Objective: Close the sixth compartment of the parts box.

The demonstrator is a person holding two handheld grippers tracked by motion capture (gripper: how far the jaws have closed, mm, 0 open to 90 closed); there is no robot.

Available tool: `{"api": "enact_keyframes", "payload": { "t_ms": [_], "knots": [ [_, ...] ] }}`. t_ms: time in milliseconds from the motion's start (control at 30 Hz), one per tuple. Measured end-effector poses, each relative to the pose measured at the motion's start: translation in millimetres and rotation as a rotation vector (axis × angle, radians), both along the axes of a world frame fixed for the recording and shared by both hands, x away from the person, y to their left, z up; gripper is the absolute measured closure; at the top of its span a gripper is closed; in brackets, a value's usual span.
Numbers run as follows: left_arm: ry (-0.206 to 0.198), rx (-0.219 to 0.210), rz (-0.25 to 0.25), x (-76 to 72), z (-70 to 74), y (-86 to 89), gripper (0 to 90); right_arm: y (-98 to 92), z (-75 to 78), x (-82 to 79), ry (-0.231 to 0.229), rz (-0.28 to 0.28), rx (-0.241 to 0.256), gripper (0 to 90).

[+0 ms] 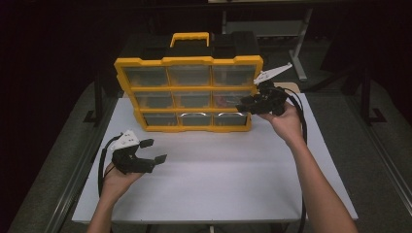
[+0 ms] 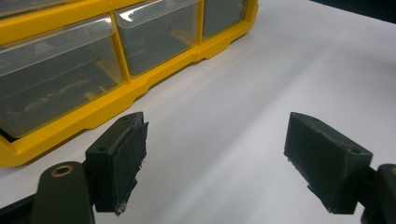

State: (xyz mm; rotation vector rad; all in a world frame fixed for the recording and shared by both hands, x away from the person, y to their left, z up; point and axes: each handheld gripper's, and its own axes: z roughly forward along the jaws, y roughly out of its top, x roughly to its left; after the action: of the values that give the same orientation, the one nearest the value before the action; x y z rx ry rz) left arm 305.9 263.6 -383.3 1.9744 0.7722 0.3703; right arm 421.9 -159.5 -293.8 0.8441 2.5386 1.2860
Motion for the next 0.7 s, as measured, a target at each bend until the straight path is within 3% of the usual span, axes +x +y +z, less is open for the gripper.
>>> {"api": "enact_keyframes", "payload": {
  "t_ms": [700],
  "knots": [
    [0.006,0.003,-0.010,0.0,-1.7,-0.9,20.6,-14.6,-21.2,-12.2,0.017,-0.025,0.039,46.7]
  ]
}}
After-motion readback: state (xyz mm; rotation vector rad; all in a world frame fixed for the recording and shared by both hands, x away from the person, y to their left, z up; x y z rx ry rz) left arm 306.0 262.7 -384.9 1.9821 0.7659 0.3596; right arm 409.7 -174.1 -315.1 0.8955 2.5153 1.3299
